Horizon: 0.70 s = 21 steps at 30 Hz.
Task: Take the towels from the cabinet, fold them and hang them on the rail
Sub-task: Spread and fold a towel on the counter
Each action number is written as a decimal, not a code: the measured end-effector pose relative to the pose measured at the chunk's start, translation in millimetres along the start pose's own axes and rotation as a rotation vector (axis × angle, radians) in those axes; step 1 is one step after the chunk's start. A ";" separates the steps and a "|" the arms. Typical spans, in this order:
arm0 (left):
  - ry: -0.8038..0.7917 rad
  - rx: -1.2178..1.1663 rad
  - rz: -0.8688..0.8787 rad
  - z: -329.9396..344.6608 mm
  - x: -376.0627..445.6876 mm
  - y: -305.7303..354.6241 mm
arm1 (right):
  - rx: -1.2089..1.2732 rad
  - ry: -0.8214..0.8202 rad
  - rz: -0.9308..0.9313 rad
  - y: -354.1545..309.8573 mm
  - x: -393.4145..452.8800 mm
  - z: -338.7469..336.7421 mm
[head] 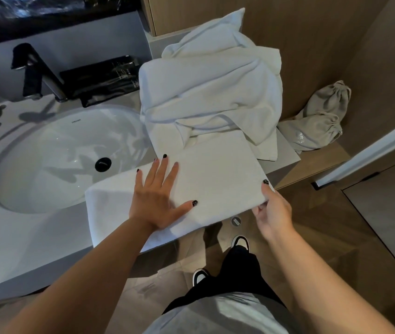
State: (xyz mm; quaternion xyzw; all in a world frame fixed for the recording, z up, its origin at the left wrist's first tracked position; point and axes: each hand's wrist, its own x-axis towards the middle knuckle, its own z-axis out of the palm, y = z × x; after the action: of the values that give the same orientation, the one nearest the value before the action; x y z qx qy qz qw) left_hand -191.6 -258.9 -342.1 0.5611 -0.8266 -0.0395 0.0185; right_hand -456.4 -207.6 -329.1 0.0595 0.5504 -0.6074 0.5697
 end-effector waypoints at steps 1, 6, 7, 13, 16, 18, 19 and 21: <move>-0.005 0.004 -0.003 0.2 0.4 0.0 | 0.071 -0.027 0.059 4.5 -4.2 3.3; -0.028 -0.008 -0.011 -1.5 0.1 0.8 | 0.045 -0.247 0.328 61.2 -36.2 20.4; -0.032 -0.014 -0.012 -2.3 0.1 1.2 | -0.006 -0.278 0.358 73.1 -41.5 23.9; -0.061 -0.024 -0.029 -5.8 0.8 1.6 | -0.174 -0.360 0.363 96.5 -50.4 35.5; -0.052 -0.042 -0.027 -5.9 0.5 1.8 | -0.231 -0.352 0.302 91.9 -48.3 29.0; -0.061 -0.032 -0.023 -5.7 0.5 1.1 | -0.215 -0.297 0.257 85.1 -47.8 24.2; -0.070 -0.027 -0.019 -6.4 0.7 1.0 | -0.171 -0.264 0.241 81.2 -46.8 22.1; -0.094 -0.025 -0.015 -8.5 0.7 1.1 | -0.050 -0.225 0.230 71.1 -44.3 19.5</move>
State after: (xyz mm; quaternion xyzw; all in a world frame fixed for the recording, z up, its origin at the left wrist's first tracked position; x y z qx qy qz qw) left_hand -192.2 -259.5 -333.5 0.5643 -0.8219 -0.0765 -0.0137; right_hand -376.5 -176.1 -333.3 0.0395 0.4874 -0.5271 0.6950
